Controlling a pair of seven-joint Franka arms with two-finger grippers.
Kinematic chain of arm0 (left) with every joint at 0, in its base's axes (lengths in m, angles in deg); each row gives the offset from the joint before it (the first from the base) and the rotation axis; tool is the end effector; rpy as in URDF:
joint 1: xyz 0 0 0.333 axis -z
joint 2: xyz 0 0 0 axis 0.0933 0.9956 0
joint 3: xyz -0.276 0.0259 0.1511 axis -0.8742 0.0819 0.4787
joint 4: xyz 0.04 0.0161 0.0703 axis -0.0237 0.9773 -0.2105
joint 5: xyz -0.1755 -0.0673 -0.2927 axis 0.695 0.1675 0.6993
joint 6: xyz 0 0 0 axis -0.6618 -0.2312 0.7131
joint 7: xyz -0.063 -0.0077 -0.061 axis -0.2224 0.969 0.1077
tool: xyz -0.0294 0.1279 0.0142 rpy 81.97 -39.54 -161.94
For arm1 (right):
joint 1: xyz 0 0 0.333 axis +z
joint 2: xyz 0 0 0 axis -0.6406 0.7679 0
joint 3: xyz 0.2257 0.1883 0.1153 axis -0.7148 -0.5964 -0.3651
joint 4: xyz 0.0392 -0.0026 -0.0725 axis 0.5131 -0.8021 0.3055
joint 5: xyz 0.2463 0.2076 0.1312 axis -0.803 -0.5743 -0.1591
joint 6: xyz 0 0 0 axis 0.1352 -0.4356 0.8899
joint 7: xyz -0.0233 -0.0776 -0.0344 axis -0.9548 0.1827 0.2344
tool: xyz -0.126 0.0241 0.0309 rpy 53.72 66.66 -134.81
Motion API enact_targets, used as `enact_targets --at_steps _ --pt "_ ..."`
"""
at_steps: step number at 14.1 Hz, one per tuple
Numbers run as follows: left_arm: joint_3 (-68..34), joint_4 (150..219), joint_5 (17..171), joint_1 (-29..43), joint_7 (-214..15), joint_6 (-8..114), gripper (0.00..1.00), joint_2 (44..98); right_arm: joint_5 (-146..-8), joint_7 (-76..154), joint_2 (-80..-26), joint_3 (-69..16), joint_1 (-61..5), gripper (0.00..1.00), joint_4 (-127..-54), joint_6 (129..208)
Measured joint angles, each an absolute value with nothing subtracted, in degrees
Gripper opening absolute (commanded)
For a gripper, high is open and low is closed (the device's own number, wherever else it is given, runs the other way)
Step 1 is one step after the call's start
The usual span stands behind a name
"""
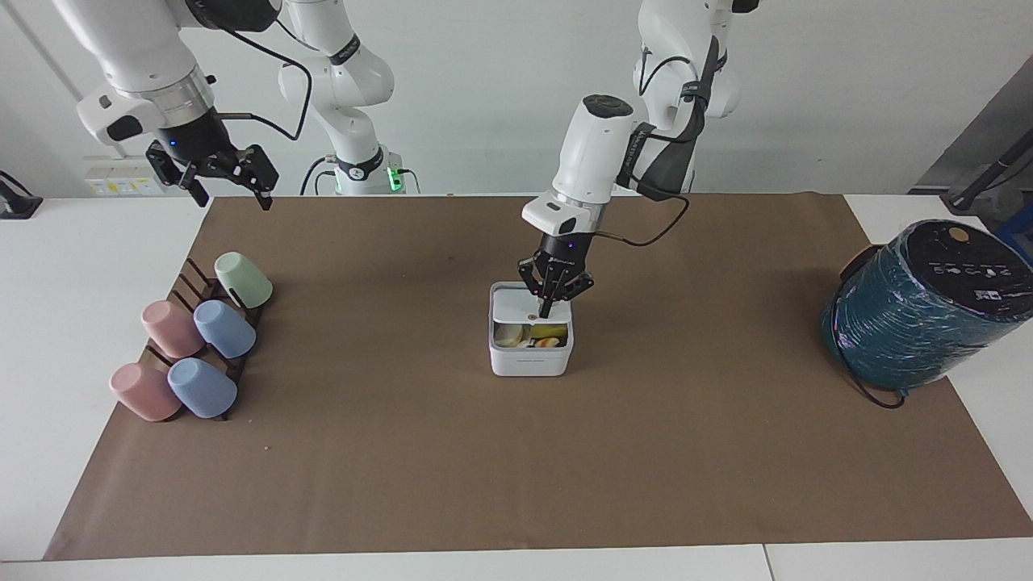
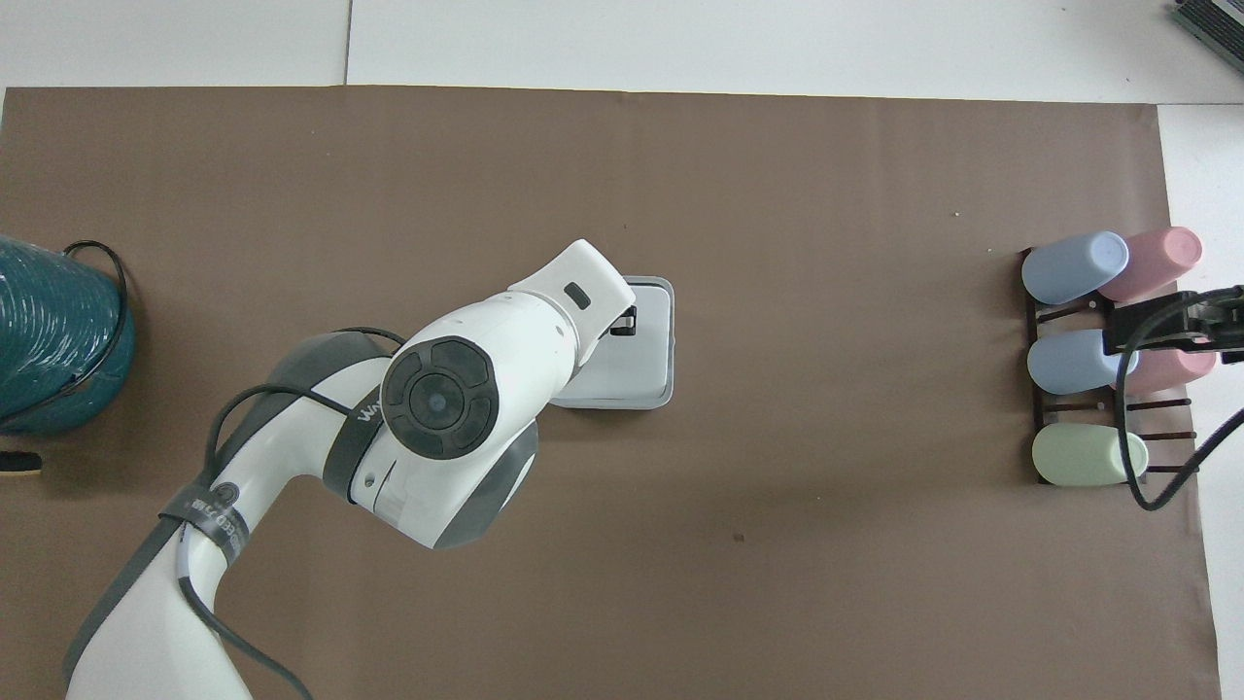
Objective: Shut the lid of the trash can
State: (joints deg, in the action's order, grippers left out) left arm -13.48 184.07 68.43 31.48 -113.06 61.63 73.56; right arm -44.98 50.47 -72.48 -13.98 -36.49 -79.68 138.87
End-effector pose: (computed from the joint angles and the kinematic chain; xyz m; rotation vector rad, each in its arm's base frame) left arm 0.4949 -0.3656 0.4387 2.8477 -0.1920 0.5514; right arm 0.4817 -0.0202 0.6098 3.1207 -0.1428 -0.0328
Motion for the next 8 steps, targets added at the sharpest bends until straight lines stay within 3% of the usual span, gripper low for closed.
enact_targets --at_steps 5,8 --pt "-13.55 182.22 68.43 31.5 -113.49 64.7 0.0 78.47 -44.98 50.47 -72.48 -13.98 -36.49 1.0 -79.68 138.87" --pt "-13.53 181.7 68.43 31.51 -113.71 64.78 0.0 78.79 -44.98 50.47 -72.48 -13.98 -36.49 1.0 -79.68 138.87"
